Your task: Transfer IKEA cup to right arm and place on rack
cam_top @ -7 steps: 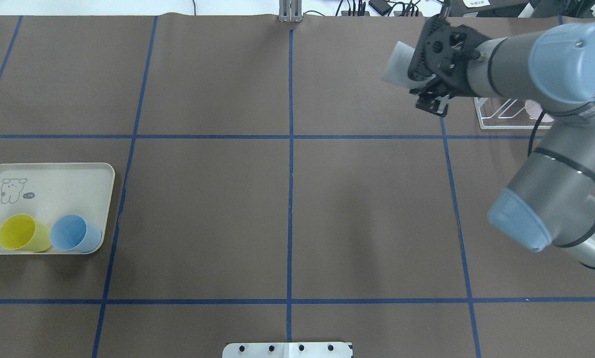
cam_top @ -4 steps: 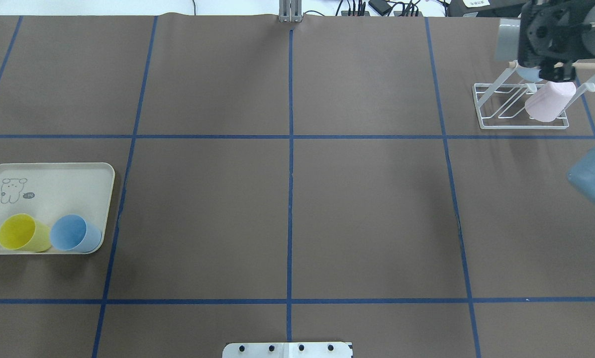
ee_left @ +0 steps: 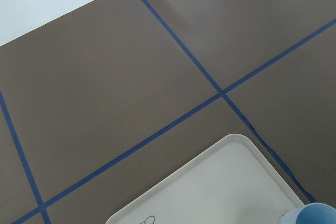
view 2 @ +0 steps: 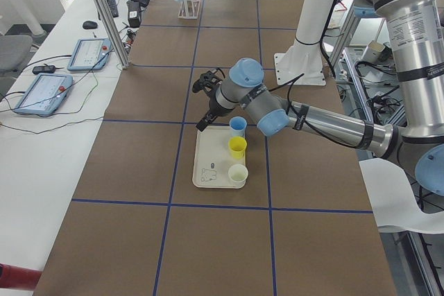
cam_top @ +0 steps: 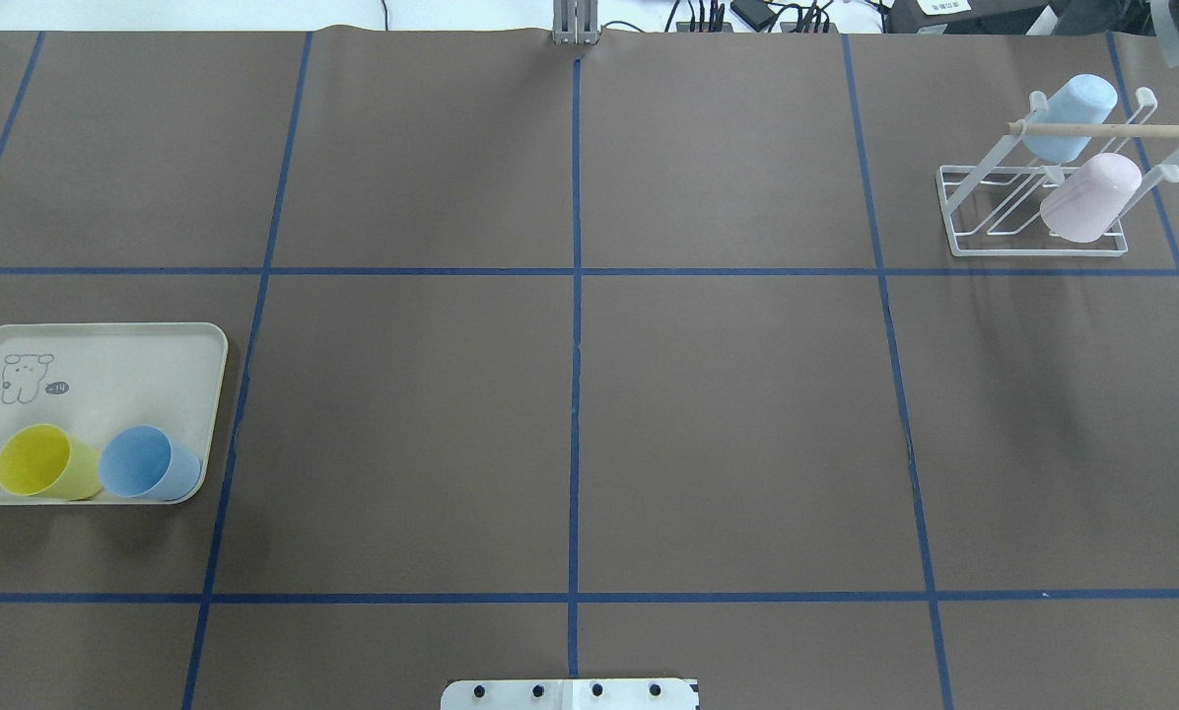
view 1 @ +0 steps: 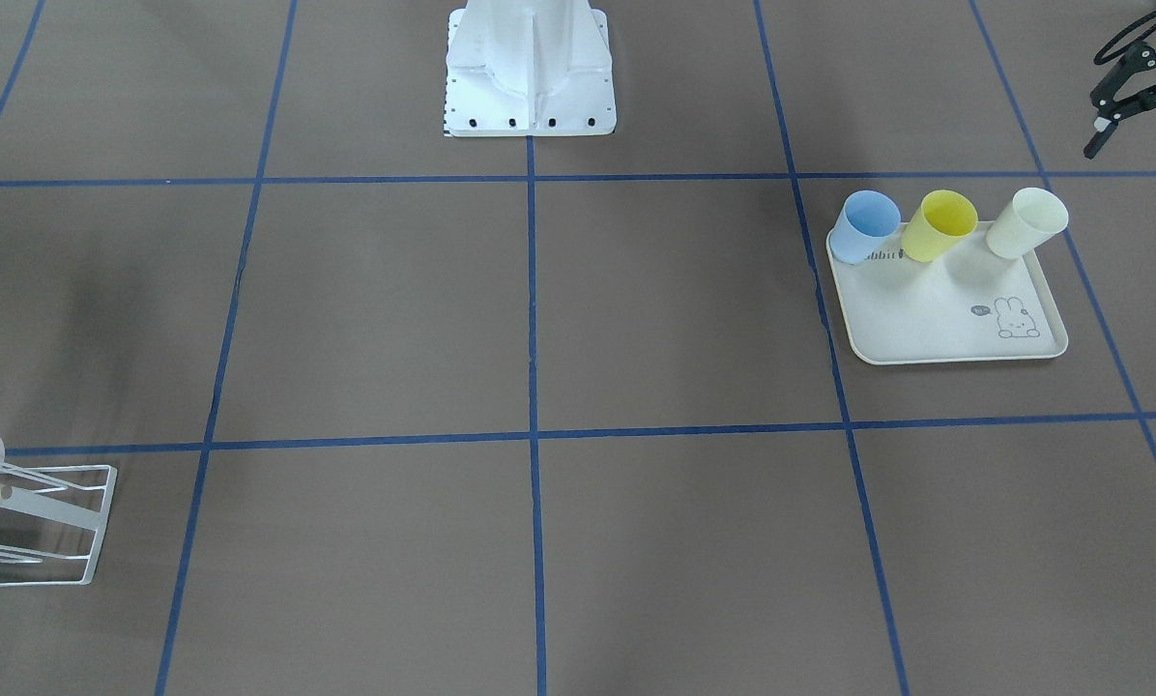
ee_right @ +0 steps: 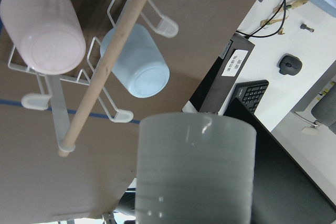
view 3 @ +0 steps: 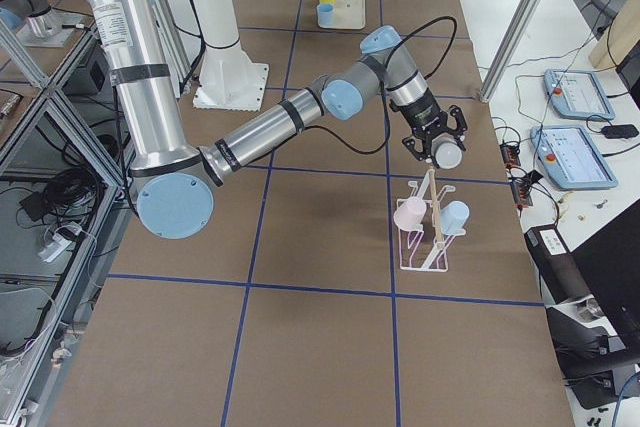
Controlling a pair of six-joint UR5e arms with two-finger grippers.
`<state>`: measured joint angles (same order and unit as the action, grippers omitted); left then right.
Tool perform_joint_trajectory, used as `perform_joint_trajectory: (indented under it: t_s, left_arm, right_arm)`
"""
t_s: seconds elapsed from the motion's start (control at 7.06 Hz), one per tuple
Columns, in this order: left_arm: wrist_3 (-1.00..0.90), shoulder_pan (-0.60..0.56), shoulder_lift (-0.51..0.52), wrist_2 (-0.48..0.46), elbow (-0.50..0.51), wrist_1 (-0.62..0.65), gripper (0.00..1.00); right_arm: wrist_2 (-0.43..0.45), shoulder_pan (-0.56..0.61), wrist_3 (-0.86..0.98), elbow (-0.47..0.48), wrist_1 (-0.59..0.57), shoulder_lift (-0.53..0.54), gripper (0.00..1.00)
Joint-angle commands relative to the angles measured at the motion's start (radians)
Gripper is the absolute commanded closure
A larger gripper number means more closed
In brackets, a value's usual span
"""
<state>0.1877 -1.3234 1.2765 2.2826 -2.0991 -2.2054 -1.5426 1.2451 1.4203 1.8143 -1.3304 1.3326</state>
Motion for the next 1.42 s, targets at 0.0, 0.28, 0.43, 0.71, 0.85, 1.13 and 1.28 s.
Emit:
perform_joint_trajectory:
  t_s: [0.0,0.28,0.43,0.71,0.85,1.13,1.28]
  left_arm:
    - [0.004,0.000,-0.005,0.001,0.001,-0.002,0.00]
    - [0.004,0.000,-0.006,0.001,0.001,-0.002,0.00]
    - [0.004,-0.002,-0.005,0.000,0.001,-0.002,0.00]
    - [0.004,0.000,-0.005,0.000,0.004,-0.002,0.00]
    - [0.004,0.000,-0.005,0.000,0.004,-0.002,0.00]
    - [0.006,0.000,-0.003,0.000,0.004,-0.002,0.00]
    - [0.006,0.000,-0.005,0.001,0.002,-0.002,0.00]
  right_arm:
    - [0.029,0.017,0.139,-0.216,0.267,-0.006,1.00]
    - [0.045,0.017,0.225,-0.337,0.319,-0.052,1.00]
    - [0.062,0.001,0.245,-0.366,0.336,-0.052,1.00]
    - [0.143,-0.053,0.293,-0.366,0.338,-0.041,1.00]
    - [0.163,-0.059,0.331,-0.368,0.339,-0.035,1.00]
    - [0.232,-0.073,0.354,-0.386,0.339,-0.030,1.00]
    - [0.271,-0.091,0.354,-0.394,0.339,-0.023,1.00]
